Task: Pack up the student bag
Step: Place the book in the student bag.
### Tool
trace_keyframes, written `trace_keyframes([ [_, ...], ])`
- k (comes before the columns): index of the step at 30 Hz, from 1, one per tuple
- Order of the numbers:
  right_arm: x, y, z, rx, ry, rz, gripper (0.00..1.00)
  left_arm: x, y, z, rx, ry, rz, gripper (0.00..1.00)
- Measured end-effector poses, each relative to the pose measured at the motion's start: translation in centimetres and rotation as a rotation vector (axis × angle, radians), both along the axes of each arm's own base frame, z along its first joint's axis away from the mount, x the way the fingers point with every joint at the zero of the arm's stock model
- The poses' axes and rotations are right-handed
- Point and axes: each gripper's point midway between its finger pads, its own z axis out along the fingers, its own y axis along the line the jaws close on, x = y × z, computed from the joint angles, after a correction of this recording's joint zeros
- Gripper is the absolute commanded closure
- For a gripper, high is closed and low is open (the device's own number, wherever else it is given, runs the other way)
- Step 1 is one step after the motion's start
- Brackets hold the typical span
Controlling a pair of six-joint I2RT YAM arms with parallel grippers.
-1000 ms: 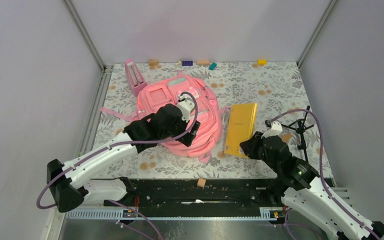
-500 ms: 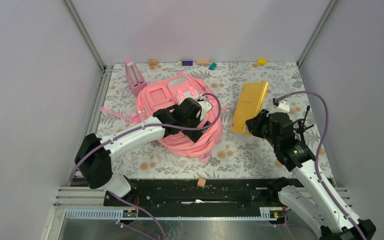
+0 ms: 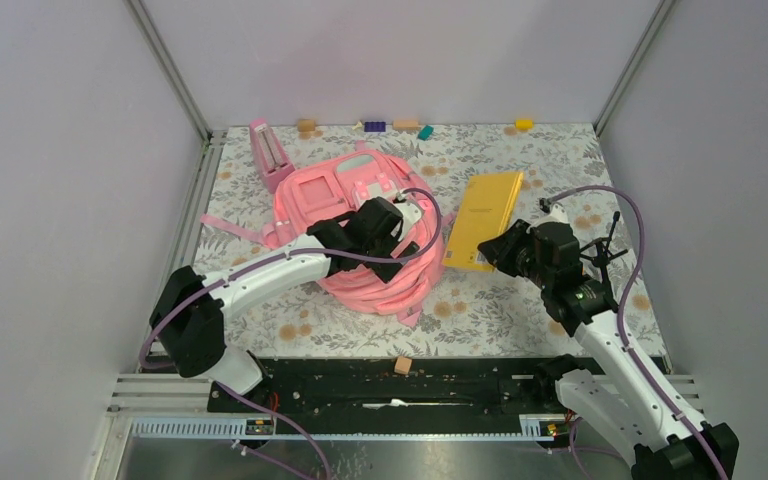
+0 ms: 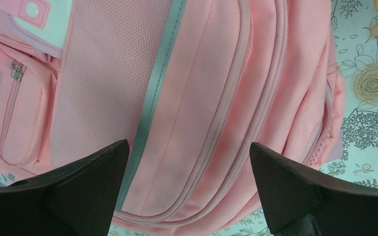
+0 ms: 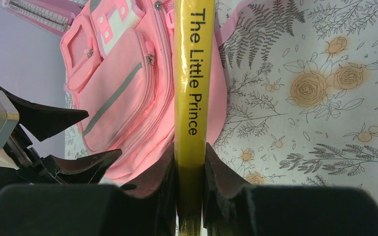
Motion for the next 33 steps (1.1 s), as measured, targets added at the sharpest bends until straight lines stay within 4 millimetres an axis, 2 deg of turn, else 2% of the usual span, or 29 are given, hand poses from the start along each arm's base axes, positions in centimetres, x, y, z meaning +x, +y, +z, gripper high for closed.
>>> trace_keyframes([
  [6,0.1,0.1,-0.2,0.009,0.008,0.002,1.00,-0.6,-0.8,-0.2,-0.003,-0.004,-0.028,0.01],
  [11,0.3,0.3,-0.5,0.010,0.021,0.007,1.00,-3.6,-3.3,-1.0,0.014,-0.002,-0.138,0.01],
  [13,0.3,0.3,-0.6,0.011,0.022,0.008,1.00,-4.1,-3.8,-1.6,0.031,0.004,-0.159,0.01],
  [16,0.3,0.2,-0.6,0.011,0.023,0.005,1.00,-3.9,-3.8,-3.0,0.070,0.020,-0.153,0.02],
  [19,0.4,0.1,-0.6,0.012,0.022,0.001,1.00,-3.4,-3.4,-3.8,0.116,0.007,-0.129,0.09],
  [21,0.4,0.0,-0.6,0.012,0.022,-0.001,1.00,-3.1,-3.2,-3.8,0.129,-0.004,-0.117,0.14],
  [30,0.5,0.0,-0.8,0.019,0.020,-0.004,1.00,-1.9,-2.2,-3.4,0.173,-0.064,-0.062,0.16],
  [33,0.5,0.3,-0.9,0.031,0.023,0.006,1.00,-1.9,-2.2,-3.2,0.171,-0.071,-0.058,0.27],
])
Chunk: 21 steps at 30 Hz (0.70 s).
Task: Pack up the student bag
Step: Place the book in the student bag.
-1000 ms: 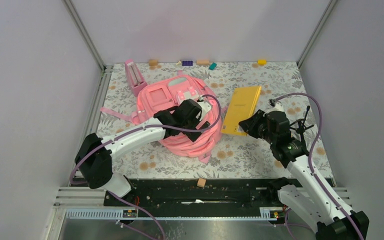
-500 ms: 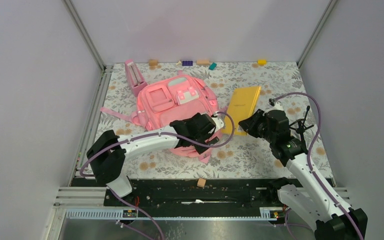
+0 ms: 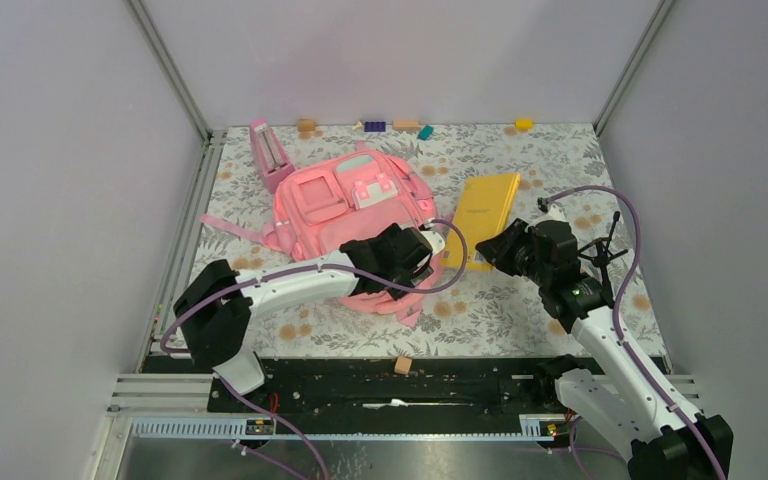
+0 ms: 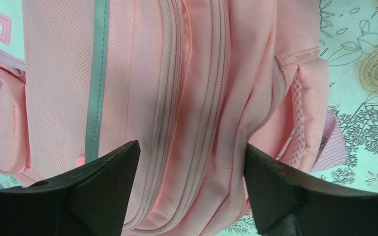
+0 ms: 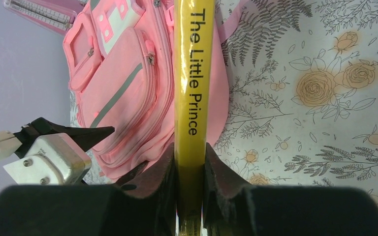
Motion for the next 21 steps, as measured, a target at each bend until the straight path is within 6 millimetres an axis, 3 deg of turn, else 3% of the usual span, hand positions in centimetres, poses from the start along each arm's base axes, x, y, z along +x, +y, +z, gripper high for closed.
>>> trace_keyframes([
  [5,0.1,0.1,0.1,0.009,-0.004,0.002,1.00,-0.1,0.0,0.9,-0.035,-0.010,0.005,0.49],
  [21,-0.2,0.2,-0.1,0.022,0.003,0.009,1.00,-0.4,0.0,1.5,-0.107,0.032,-0.013,0.45],
])
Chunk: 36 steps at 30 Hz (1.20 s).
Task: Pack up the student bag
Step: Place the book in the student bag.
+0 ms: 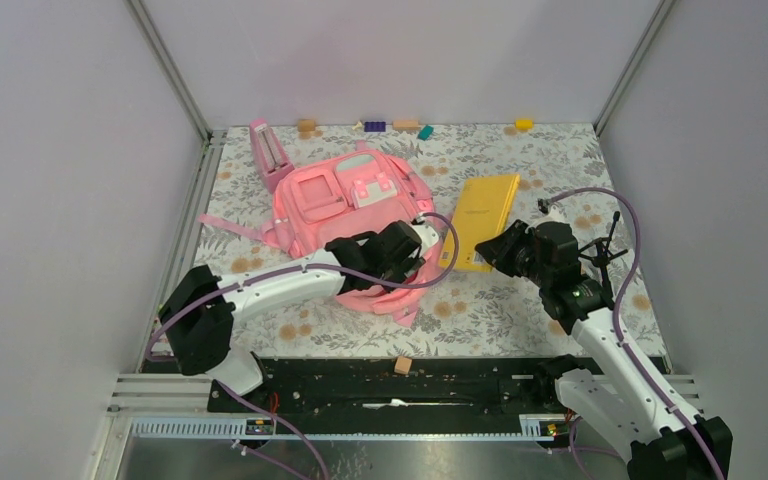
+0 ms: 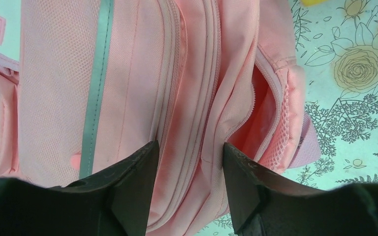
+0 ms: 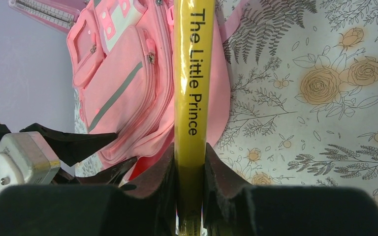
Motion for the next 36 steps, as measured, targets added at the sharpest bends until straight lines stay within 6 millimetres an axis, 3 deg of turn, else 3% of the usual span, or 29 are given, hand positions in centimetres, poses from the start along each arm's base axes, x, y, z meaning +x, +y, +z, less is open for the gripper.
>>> trace_keyframes([
  [8,-0.1,0.0,0.2,0.009,-0.005,0.001,1.00,-0.2,-0.2,-1.4,0.072,-0.024,0.000,0.39],
  [12,-0.2,0.0,0.4,0.013,-0.014,-0.002,1.00,-0.1,-0.3,-2.0,0.135,-0.074,0.005,0.29],
  [23,-0.2,-0.1,0.5,0.018,-0.016,-0.007,1.00,-0.4,-0.8,-2.6,0.155,-0.100,-0.013,0.13],
  [26,-0.1,-0.2,0.5,0.019,-0.015,-0.011,1.00,-0.6,-1.0,-3.0,0.173,-0.102,-0.028,0.24],
  [33,-0.1,-0.3,0.5,0.022,-0.015,-0.013,1.00,0.6,0.0,-2.3,0.235,-0.182,0.010,0.75],
  [36,-0.2,-0.2,0.6,0.026,-0.016,-0.009,1.00,1.2,0.5,-2.0,0.245,-0.200,0.033,0.85],
])
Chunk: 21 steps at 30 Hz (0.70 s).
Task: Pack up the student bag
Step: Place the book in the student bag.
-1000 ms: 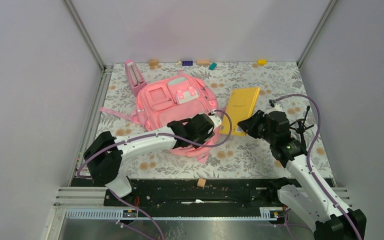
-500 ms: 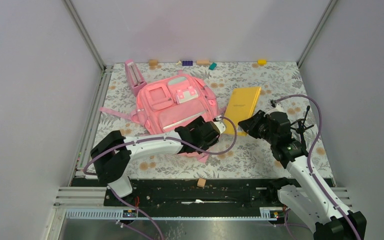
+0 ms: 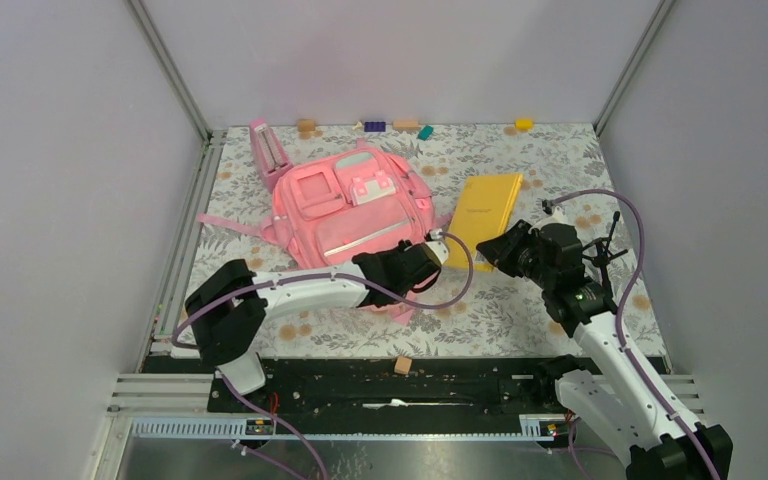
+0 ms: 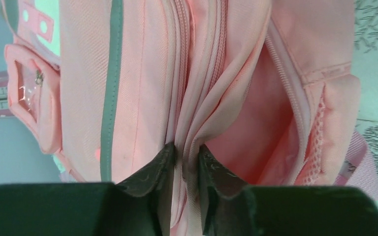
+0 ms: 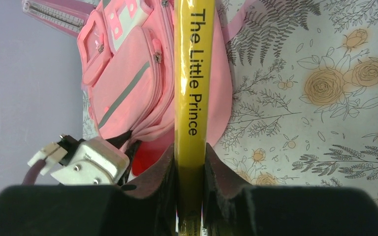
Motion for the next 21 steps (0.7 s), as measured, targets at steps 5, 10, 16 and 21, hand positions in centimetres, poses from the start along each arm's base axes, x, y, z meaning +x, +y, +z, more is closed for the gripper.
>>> trace_keyframes([
  [5,-0.5,0.2,0.3,0.011,-0.004,0.020,1.00,1.3,1.5,2.4,-0.035,-0.036,0.045,1.00],
  [10,-1.8,0.0,0.1,-0.003,0.012,0.039,1.00,2.7,2.5,8.7,-0.200,-0.116,0.084,1.00],
  [16,-3.8,0.6,0.5,0.028,0.033,0.100,1.00,3.5,2.9,14.1,-0.358,-0.166,0.093,1.00],
  [21,-4.9,3.3,1.1,0.173,0.088,0.210,1.00,2.4,2.6,15.3,-0.447,-0.137,0.050,1.00],
])
